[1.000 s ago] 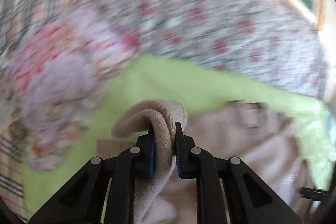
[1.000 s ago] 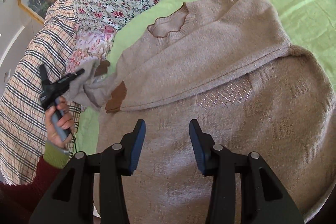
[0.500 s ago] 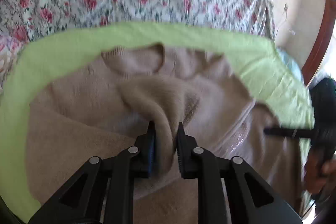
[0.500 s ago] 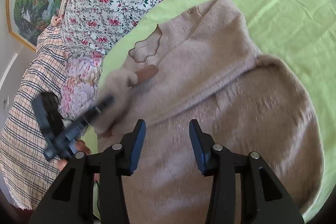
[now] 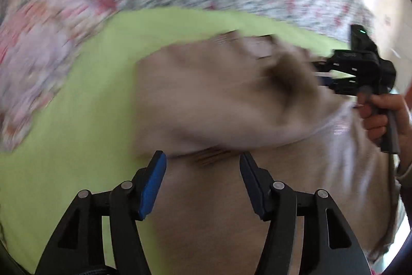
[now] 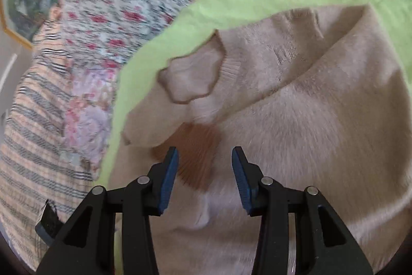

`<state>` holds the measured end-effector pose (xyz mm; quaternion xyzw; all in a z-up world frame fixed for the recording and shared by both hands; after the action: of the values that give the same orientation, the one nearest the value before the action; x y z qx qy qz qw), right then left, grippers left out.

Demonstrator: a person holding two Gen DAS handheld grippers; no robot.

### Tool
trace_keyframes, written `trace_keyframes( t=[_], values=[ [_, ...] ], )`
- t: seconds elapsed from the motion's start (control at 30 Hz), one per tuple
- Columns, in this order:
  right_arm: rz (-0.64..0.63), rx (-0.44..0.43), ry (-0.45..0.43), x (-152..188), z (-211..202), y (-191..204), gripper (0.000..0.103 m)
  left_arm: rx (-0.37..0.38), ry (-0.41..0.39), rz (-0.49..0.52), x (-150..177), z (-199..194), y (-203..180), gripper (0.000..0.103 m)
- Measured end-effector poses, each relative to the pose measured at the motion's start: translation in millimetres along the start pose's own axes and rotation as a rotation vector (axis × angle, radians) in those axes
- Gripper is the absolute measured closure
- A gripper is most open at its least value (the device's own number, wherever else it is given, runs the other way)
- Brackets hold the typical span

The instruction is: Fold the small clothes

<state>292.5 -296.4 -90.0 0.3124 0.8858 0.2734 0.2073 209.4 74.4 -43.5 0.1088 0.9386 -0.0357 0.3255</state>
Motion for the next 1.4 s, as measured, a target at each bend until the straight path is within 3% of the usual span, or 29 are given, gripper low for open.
trace_keyframes(
  t=[0.13, 0.17, 0.2, 0.23, 0.33, 0.43, 0.5, 0.53, 0.67, 0.8, 0.93, 1.0, 1.03, 1.13, 1.33, 1.4],
  values=[
    [-0.010, -0.027, 0.031, 4.1, 21.5, 6.1, 0.058, -0.096, 0.096, -0.066, 15.6, 20.9, 28.7, 0.043],
    [-0.017, -0.055, 0.041, 6.2, 22.0, 11.7, 0.063, -0.120, 0.115, -0.077, 14.9, 28.4, 30.8, 0.043],
    [-0.022, -0.093, 0.050, 8.5, 21.5, 18.1, 0.090, -0.126, 0.113, -0.087, 11.8, 32.7, 30.7, 0.042],
    [-0.034, -0.119, 0.040, 11.2, 16.1, 26.0, 0.095, -0.136, 0.103, -0.097, 7.3, 35.8, 29.6, 0.043],
    [-0.067, -0.116, -0.110, 7.9, -28.6, 39.3, 0.095, -0.188, 0.102, -0.098, -6.3, 46.1, 23.8, 0.043],
    [0.031, -0.171, -0.349, -4.9, -108.1, 21.1, 0.095, -0.230, 0.097, -0.098, -11.9, 46.3, 21.0, 0.045],
    [0.138, -0.059, -0.490, -6.5, -150.2, -17.5, 0.096, -0.271, 0.090, -0.120, -12.5, 42.8, 23.1, 0.047],
    [0.168, -0.018, -0.501, -4.5, -154.8, -31.3, 0.096, -0.286, 0.096, -0.134, -11.4, 43.3, 25.1, 0.047],
    [0.219, 0.081, -0.385, 12.5, -131.8, -67.7, 0.096, -0.318, 0.102, -0.196, -9.8, 44.0, 27.1, 0.047],
    [0.201, 0.086, -0.369, 18.6, -125.1, -72.8, 0.096, -0.348, 0.076, -0.258, -7.8, 33.0, 31.0, 0.047],
    [0.101, -0.024, -0.435, 20.2, -140.9, -45.3, 0.095, -0.274, 0.064, -0.361, 1.9, 29.8, 44.6, 0.047],
    [0.051, 0.010, -0.427, 23.2, -139.7, -42.0, 0.095, -0.208, 0.065, -0.437, 9.0, 32.2, 53.2, 0.047],
    [0.053, 0.065, -0.373, 25.3, -128.5, -50.0, 0.095, -0.184, 0.063, -0.455, 10.6, 32.4, 55.5, 0.046],
    [0.127, 0.104, -0.277, 31.4, -106.3, -77.4, 0.092, -0.144, 0.076, -0.427, 9.3, 28.3, 51.0, 0.047],
    [0.182, 0.071, -0.269, 39.5, -104.0, -95.0, 0.085, 0.073, -0.021, -0.371, -6.5, -5.2, 39.8, 0.047],
    [0.196, 0.063, -0.258, 40.0, -101.4, -96.8, 0.084, 0.110, -0.024, -0.374, -19.9, -0.1, 43.4, 0.039]
  ],
)
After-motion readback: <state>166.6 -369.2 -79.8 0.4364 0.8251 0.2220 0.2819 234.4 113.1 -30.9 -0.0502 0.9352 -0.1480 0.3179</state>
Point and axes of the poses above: each gripper's, at about its wrist camera, not at the fingertips, and z roughly the way its jaws point, y to its left, x to its underside, the point moved 5 cm from there along z, roughly the way its jaws point, and after that the axes turned 7 degrees about z, right-handed, at the moved point
